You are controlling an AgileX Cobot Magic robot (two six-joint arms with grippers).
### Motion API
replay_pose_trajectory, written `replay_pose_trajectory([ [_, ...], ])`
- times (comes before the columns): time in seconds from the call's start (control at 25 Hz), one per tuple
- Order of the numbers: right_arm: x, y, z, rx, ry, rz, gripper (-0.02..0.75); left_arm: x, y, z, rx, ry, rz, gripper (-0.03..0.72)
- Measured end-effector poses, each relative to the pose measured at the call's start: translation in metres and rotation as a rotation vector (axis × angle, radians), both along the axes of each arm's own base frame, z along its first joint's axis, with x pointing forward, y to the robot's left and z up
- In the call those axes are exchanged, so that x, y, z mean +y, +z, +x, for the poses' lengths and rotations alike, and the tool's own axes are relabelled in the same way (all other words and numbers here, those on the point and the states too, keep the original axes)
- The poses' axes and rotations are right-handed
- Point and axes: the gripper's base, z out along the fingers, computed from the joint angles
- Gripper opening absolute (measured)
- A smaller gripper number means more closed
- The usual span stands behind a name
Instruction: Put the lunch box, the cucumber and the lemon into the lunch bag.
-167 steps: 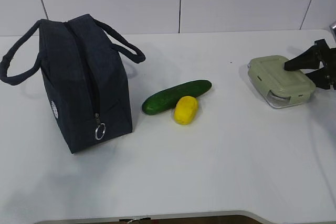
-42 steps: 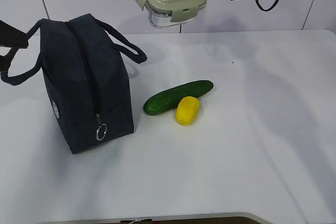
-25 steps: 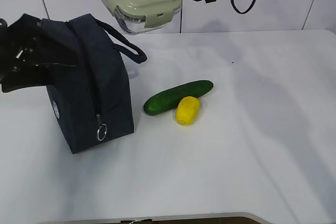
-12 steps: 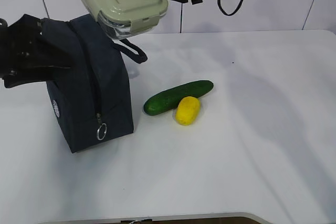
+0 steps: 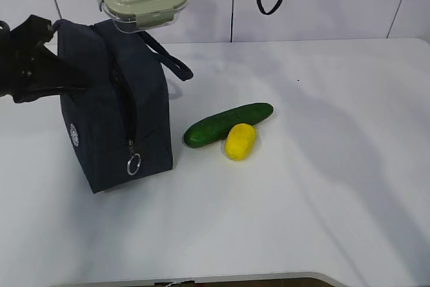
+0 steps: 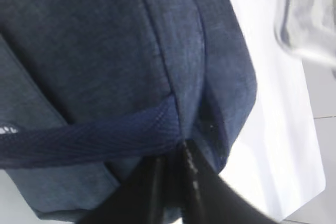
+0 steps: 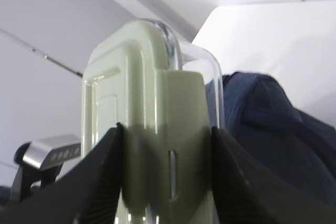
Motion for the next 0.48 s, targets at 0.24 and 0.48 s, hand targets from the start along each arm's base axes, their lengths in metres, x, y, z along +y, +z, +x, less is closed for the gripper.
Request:
replay_pose_trajectory([
  [0.24,0.013,0.002,0.000,-0.036,-0.052,0.005,0.371,0.000,0.000,0.000,-0.017,-0.011,0.010,-0.007],
  [0.48,0.028,-0.002,-0.004,-0.059,-0.033,-0.005,0.371,-0.001,0.002,0.001,-0.020,0.001,-0.014,-0.008],
])
